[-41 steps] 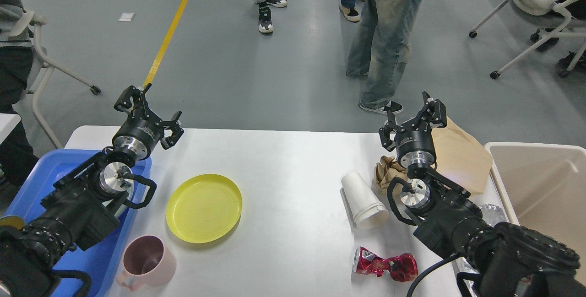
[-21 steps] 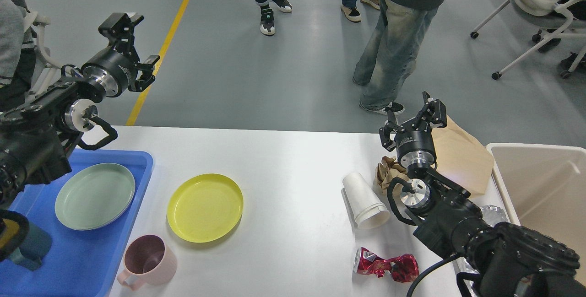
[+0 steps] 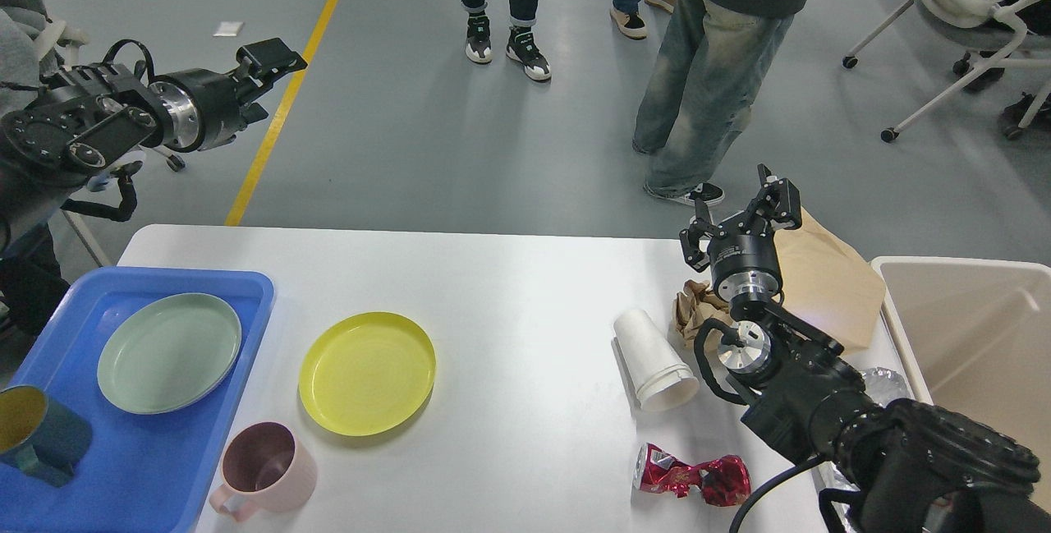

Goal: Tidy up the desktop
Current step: 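Raise the left gripper up and away from the blue tray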

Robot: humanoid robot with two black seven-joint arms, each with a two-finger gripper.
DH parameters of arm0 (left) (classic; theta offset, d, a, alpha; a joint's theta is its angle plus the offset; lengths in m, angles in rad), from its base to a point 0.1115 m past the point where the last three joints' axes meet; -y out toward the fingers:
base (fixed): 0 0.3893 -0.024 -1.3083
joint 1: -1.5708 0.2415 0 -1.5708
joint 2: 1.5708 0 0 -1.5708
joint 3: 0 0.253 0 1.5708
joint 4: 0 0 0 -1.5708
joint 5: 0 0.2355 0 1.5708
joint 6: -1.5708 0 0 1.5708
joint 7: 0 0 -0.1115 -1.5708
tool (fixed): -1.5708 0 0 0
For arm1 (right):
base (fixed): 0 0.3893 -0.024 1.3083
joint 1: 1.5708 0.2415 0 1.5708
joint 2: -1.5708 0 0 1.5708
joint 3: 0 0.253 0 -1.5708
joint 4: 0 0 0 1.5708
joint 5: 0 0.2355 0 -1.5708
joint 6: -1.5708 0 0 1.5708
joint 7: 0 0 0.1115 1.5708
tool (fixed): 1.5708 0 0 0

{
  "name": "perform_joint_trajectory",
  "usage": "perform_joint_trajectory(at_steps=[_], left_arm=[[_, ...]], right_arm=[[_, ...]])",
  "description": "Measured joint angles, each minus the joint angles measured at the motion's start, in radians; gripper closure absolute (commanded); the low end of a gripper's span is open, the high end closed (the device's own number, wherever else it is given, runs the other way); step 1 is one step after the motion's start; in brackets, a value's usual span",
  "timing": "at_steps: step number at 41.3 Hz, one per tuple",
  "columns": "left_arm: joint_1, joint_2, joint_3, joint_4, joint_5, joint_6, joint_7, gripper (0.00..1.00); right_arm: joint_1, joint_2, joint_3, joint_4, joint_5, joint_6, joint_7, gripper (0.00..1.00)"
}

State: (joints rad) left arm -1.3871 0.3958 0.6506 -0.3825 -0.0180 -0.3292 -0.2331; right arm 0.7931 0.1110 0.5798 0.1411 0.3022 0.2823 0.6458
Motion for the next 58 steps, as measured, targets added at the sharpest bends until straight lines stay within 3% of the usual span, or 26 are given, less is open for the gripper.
perform_joint_trajectory(at_steps=[4,6,13,21,29,40,52,58], left_arm=[[-0.074,0.021,0.092,-0.088,0.003,-0.001,0.0,0.02],[-0.185,0.055,0.205,-0.249,0.004,-0.001,0.0,0.02],[-0.375,0.046,0.53,-0.53,0.004,-0.006,-0.001,0.02],[-0.481,0.023,0.657,-0.722,0.004,-0.068,-0.003,0.02],[-0.593,-0.006,0.758,-0.774,0.003,-0.19,-0.016,0.02],[-0.765,-0.118,0.853,-0.843,0.004,-0.276,-0.004,0.02],[-0.791,-0.129,0.884,-0.883,0.004,-0.405,-0.009,0.02],[-0.79,-0.133,0.881,-0.899,-0.001,-0.546,-0.015,0.02]], right_arm=[[0.0,0.001,0.0,0.0,0.0,0.0,0.0,0.0],[0.001,0.001,0.0,0.0,0.0,0.0,0.0,0.0],[0.002,0.002,0.0,0.002,0.0,0.0,0.0,0.0],[0.002,0.003,0.0,0.003,0.0,0.0,0.0,0.0],[0.003,0.004,0.0,0.004,0.0,0.0,0.0,0.0],[0.003,0.004,0.0,0.005,0.0,0.0,0.0,0.0],[0.003,0.004,0.0,0.005,0.0,0.0,0.0,0.0],[0.003,0.004,0.0,0.005,0.0,0.0,0.0,0.0]])
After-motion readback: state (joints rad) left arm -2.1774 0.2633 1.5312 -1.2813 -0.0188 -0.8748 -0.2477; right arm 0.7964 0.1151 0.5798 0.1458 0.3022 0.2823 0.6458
